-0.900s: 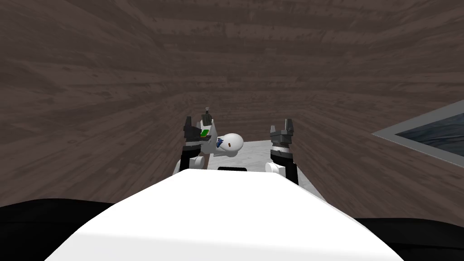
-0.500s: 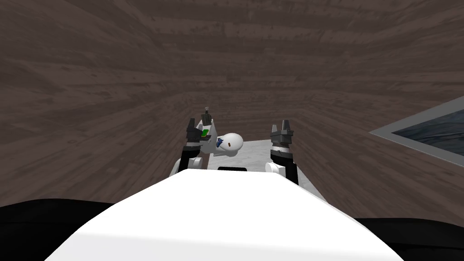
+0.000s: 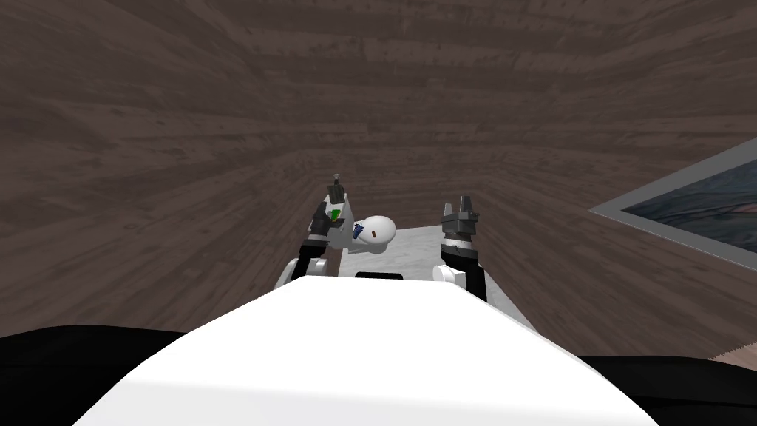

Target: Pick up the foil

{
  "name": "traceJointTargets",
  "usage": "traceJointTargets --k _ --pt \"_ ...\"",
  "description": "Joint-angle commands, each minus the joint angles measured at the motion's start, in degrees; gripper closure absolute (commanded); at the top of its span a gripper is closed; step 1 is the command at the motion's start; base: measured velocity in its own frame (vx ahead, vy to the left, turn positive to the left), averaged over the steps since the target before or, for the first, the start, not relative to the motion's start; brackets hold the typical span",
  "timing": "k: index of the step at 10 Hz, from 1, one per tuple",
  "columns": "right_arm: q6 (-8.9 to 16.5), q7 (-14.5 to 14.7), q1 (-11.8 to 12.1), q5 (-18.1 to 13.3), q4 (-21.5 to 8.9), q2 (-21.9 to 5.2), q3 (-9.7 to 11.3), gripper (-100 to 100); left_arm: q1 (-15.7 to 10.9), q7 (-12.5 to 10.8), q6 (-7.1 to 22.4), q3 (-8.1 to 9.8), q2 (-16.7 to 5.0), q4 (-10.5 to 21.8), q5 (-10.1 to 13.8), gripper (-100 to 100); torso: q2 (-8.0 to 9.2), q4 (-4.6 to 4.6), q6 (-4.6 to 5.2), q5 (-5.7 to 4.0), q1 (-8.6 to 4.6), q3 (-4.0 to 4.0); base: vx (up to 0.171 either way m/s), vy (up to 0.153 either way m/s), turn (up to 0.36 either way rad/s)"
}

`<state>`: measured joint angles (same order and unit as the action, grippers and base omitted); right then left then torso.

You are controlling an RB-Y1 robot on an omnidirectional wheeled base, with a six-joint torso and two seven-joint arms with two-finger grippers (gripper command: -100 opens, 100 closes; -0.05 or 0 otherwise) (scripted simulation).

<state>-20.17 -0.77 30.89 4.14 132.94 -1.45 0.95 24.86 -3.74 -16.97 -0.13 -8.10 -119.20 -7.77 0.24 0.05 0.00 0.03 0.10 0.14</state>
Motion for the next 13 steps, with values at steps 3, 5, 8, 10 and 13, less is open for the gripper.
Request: traceJointTargets --k 3,5,8,10,13 --pt "0.00 0.00 0.00 0.00 0.00 0.00 0.00 0 -0.09 1.03 2.76 0.66 -0.43 4.63 -1.14 -100 -0.04 0.00 0.00 -0.01 -0.06 -0.02 -0.052 0.008 -0.028" --pt "0.00 0.00 0.00 0.00 0.00 0.00 0.00 0 -0.38 1.46 4.18 1.16 -0.51 7.16 -1.65 -100 -0.06 -0.01 0.00 0.00 -0.01 -0.03 -0.048 0.021 -0.022" --pt "0.00 0.00 0.00 0.00 0.00 0.00 0.00 0 -0.81 2.00 5.96 1.77 -0.37 10.56 -2.27 -100 -0.07 -0.01 0.00 -0.01 -0.01 -0.03 -0.043 0.021 -0.015" --pt "0.00 0.00 0.00 0.00 0.00 0.00 0.00 0 -1.33 2.36 7.22 2.09 -0.03 13.57 -2.62 -100 -0.12 -0.02 0.00 0.00 -0.02 -0.06 -0.034 0.024 -0.005" --pt "0.00 0.00 0.01 0.00 0.00 0.00 0.00 0 -2.01 2.50 7.90 2.02 0.36 16.34 -2.63 -100 -0.18 -0.03 0.00 0.01 0.08 -0.10 -0.014 0.041 0.003"
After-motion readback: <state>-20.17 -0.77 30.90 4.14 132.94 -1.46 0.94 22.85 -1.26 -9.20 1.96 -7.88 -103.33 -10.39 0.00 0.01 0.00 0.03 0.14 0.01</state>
